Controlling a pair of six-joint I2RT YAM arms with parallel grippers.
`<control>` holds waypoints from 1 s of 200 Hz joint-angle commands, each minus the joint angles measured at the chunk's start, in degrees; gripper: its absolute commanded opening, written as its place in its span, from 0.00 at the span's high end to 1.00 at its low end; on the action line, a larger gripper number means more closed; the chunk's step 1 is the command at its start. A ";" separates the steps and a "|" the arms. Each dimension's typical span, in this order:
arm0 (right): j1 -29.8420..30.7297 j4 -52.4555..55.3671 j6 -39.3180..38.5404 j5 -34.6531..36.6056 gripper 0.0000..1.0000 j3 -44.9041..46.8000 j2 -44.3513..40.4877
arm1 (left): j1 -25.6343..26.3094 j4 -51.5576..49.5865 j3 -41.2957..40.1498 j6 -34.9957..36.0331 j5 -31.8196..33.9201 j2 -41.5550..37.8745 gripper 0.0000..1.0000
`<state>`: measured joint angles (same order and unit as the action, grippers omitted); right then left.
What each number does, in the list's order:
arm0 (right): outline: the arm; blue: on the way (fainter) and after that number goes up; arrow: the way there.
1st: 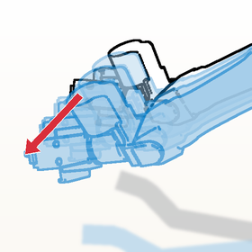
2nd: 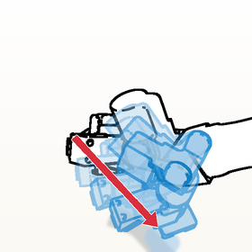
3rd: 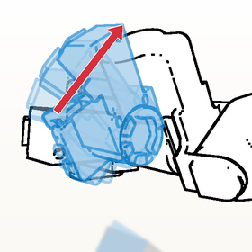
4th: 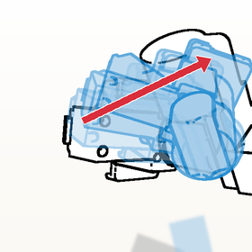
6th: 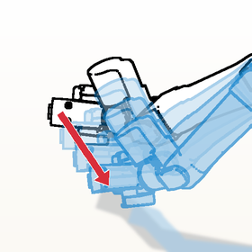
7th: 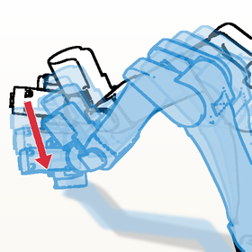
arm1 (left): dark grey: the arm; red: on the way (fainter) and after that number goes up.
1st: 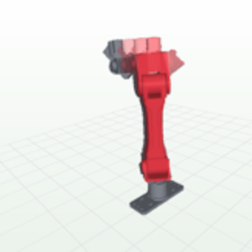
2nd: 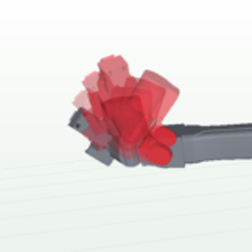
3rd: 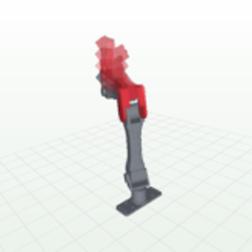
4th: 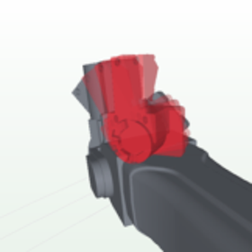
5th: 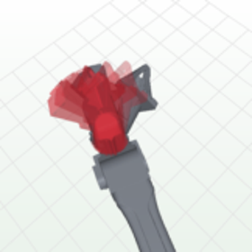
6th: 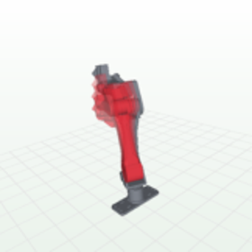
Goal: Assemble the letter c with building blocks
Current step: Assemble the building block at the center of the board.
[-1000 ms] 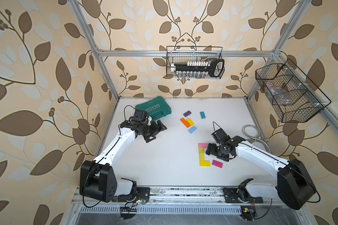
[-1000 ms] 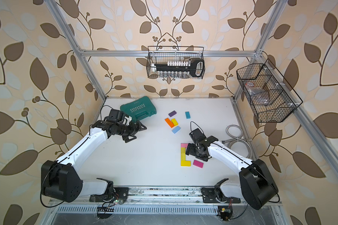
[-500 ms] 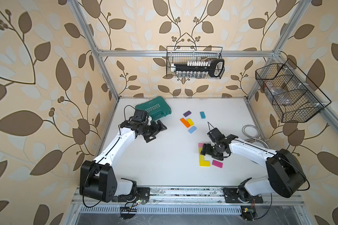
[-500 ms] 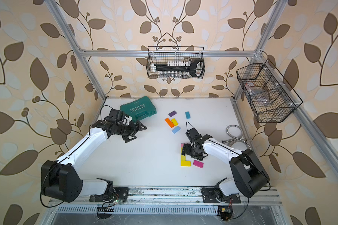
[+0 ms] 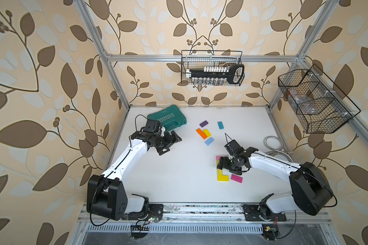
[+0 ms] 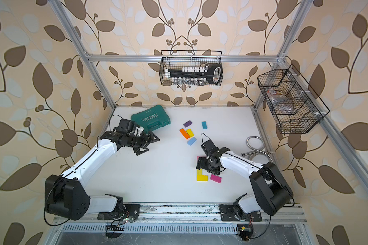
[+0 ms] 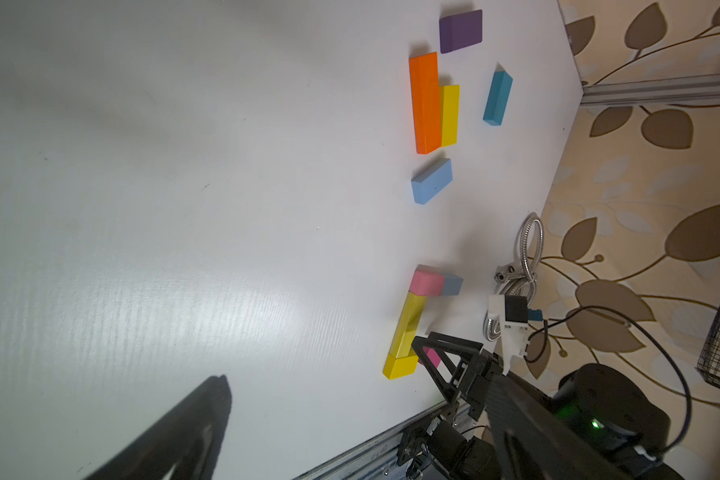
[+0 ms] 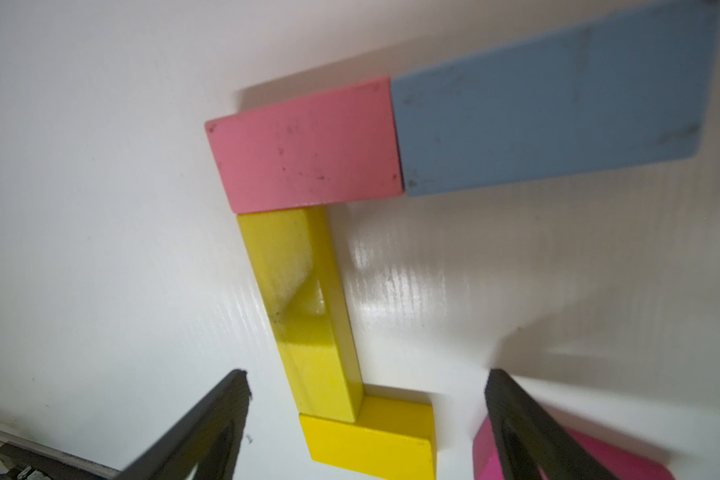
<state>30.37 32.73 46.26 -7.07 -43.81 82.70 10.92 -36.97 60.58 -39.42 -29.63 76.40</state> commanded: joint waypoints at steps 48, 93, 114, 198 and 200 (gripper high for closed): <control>-1.25 0.82 -0.36 1.29 0.13 -0.76 0.45 | 0.42 0.21 0.22 -0.40 -0.12 -0.75 0.01; -1.70 0.67 -0.65 1.12 0.13 0.93 0.47 | 0.42 0.17 0.55 -0.45 -0.17 -0.53 0.01; -1.69 0.28 -0.40 1.02 0.13 1.92 0.02 | 0.42 0.32 0.73 -0.40 -0.17 -0.50 0.01; -0.80 -0.83 0.67 0.20 0.13 4.09 -1.20 | 0.42 0.62 -0.10 -0.57 -0.17 -0.93 0.01; -0.81 -0.85 0.70 0.17 0.13 4.09 -1.19 | 0.44 0.66 -0.11 -0.55 -0.17 -0.91 0.01</control>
<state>28.88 31.62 46.28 -6.66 -41.19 81.69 10.92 -36.97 60.58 -39.44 -29.63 76.40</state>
